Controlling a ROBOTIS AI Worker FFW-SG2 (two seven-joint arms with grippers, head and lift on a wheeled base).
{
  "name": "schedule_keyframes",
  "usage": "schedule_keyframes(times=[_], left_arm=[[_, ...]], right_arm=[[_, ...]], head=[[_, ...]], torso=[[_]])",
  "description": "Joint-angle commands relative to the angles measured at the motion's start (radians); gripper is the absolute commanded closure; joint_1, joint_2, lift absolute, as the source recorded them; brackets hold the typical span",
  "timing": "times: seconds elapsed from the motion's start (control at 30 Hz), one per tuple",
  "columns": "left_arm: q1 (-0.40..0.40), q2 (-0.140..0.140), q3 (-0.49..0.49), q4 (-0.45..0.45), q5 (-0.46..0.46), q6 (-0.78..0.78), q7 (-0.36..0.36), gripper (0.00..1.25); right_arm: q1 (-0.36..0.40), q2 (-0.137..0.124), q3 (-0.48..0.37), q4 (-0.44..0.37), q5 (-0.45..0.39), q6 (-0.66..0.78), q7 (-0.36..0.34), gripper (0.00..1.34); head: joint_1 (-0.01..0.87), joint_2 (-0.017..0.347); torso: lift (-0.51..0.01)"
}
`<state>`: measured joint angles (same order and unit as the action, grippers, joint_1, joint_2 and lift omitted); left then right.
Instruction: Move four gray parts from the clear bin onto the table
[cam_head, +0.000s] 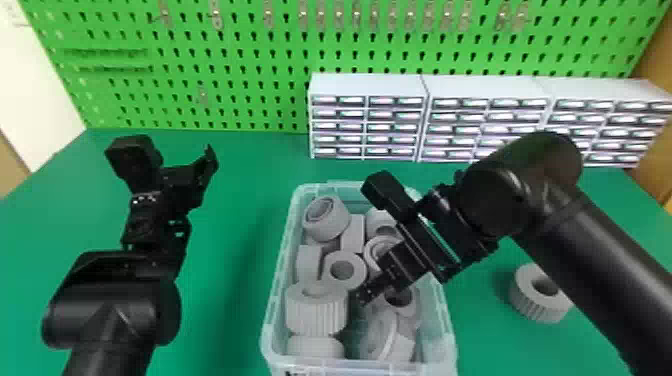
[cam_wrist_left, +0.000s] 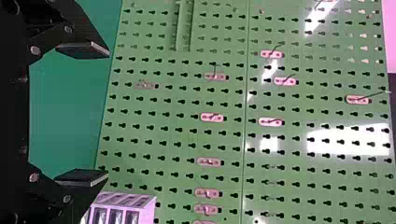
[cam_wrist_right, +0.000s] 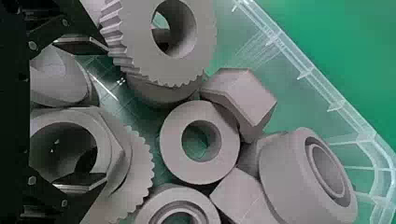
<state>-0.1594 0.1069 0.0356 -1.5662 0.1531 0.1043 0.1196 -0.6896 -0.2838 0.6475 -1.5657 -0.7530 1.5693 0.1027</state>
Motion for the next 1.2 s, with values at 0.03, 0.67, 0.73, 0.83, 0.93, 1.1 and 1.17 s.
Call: schedule_keyframes(times=[0.03,0.67,0.73,0.83,0.93,1.1,1.17], left_arm=[[0.003,0.016,-0.011,0.000,0.013,0.000,0.009,0.35],[-0.017,0.037,-0.060,0.000,0.048,0.000,0.055,0.35],[-0.023,0.037,-0.065,0.002,0.048,0.000,0.055,0.35],[-0.023,0.037,-0.065,0.002,0.052,-0.002,0.055,0.35],[-0.026,0.037,-0.063,0.002,0.056,-0.003,0.055,0.35],[-0.029,0.037,-0.062,0.002,0.057,-0.018,0.055,0.35],[-0.029,0.037,-0.062,0.003,0.057,-0.020,0.055,0.35]], right_arm=[[-0.002,0.002,0.008,0.010,-0.009,0.003,0.000,0.32],[-0.001,0.006,0.027,0.056,-0.032,0.003,0.000,0.35],[-0.002,0.006,0.027,0.061,-0.032,0.003,0.000,0.36],[-0.002,0.008,0.027,0.068,-0.034,0.003,0.000,0.41],[-0.004,0.009,0.024,0.073,-0.034,0.003,0.000,0.58],[-0.011,0.011,0.023,0.075,-0.025,0.003,0.000,0.74],[-0.013,0.012,0.023,0.075,-0.023,0.003,0.000,0.79]], head=[[0.693,0.072],[0.693,0.072],[0.693,0.072],[0.693,0.072],[0.693,0.072],[0.693,0.072],[0.693,0.072]], torso=[[-0.052],[-0.052],[-0.052],[-0.052],[-0.052],[-0.052],[-0.052]])
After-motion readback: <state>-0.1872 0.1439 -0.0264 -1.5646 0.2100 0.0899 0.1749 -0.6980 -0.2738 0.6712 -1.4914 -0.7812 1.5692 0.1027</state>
